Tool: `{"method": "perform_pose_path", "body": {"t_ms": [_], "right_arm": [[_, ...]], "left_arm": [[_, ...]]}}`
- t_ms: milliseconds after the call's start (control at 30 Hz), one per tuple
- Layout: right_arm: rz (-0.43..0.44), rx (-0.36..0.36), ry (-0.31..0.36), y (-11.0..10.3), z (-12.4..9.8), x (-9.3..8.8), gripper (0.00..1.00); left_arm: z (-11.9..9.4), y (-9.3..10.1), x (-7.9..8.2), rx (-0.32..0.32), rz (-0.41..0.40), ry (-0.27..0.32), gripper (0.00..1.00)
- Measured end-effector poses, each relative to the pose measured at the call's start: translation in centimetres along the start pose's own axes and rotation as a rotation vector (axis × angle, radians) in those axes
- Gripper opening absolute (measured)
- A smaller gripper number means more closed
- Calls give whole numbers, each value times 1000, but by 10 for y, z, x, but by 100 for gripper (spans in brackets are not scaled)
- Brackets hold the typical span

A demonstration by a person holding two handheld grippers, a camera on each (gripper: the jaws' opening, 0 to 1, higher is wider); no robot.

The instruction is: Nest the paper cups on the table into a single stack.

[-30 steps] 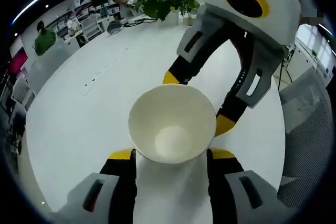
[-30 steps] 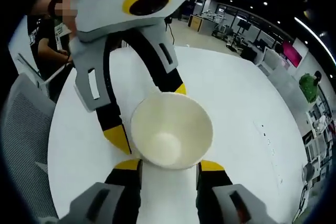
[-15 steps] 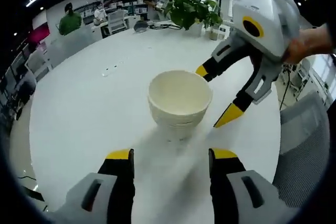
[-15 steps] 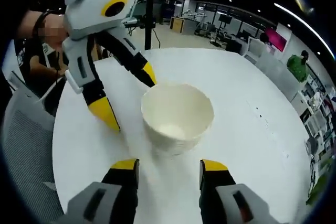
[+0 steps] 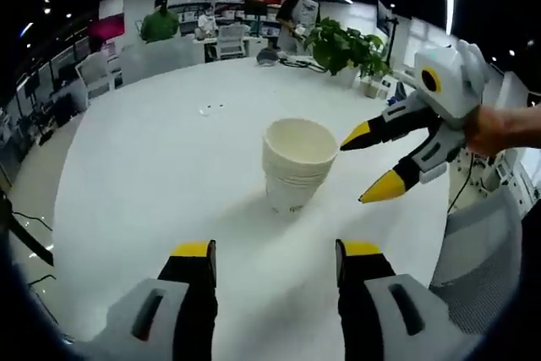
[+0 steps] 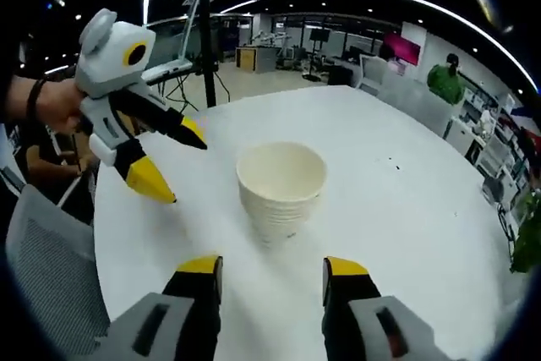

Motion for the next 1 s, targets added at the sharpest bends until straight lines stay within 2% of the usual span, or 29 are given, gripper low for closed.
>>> {"method": "perform_pose_path", "body": {"t_ms": [133,300,433,467,567,667,733,1000], "right_arm": [[67,-21,26,-6,-13,-4,48],[174,-42,61,-15,-29,-21,50],[280,-66,106,-19,-39,-33,52],[310,-71,128,-21,-43,-36,52],[319,-87,143,-27,-52,-43,54],[343,-105,170,-33,-60,-51,57],[358,-112,183,-38,-63,-57,58],[389,-133,215,-54,-78,-61,59]], "left_arm": [[-12,5,-7,21,-14,18,54],[-22,8,-19,41,-37,40,53],[-28,17,-27,44,-39,39,53],[-32,25,-31,46,-37,39,53],[-36,26,-35,53,-39,41,53],[-45,37,-43,68,-49,54,54],[-48,37,-45,74,-57,61,54],[-63,43,-61,133,-75,95,55]]}}
Point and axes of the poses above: the point that each gripper's makers call its tool centre point, and the gripper's own axes: z roughly forward along the fingers, y roughly to its right, x roughly out of its top, the point moved 9 cm from there along -z, roughly backward along the fingers, and after that the axes turned 9 degrees about -z, right-handed, at the moved point
